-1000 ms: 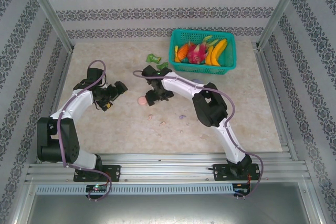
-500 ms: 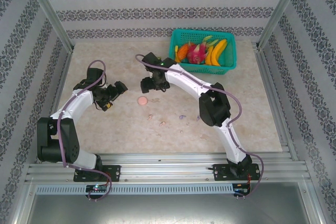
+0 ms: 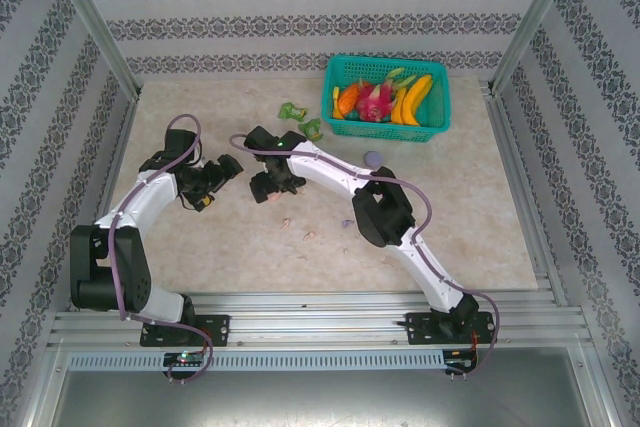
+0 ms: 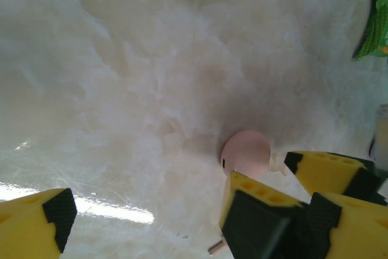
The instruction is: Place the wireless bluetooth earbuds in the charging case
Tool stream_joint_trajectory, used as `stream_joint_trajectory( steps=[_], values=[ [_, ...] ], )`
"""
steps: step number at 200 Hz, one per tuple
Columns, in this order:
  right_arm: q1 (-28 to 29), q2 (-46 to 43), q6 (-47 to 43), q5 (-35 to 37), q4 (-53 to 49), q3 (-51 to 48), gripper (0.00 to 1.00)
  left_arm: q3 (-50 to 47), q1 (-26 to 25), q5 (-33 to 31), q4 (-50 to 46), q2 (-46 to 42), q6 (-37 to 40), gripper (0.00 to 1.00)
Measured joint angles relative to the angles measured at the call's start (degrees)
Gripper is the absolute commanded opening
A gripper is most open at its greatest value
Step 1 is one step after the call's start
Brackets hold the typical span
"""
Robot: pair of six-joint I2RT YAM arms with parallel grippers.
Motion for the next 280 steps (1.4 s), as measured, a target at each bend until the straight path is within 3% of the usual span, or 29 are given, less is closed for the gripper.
stream_joint_trajectory(
  steps=[94,197,280],
  values=[
    [-0.1,0.6,-1.3,2.8,0.1,-2.2,0.86,0.0,0.0,-0.1,0.0,-0.4,0.0,1.00],
    [-2.7,-5.8,0.9,3.2,0.3,-9.9,0.85,0.0,0.0,-0.2,0.0,-1.4,-0.5,1.00],
    [-3.7,-2.7,17.4,3.4,-1.7,7.5,0.84,-1.2,0.0,-0.6,0.1,-2.4,-1.5,1.00]
  ],
)
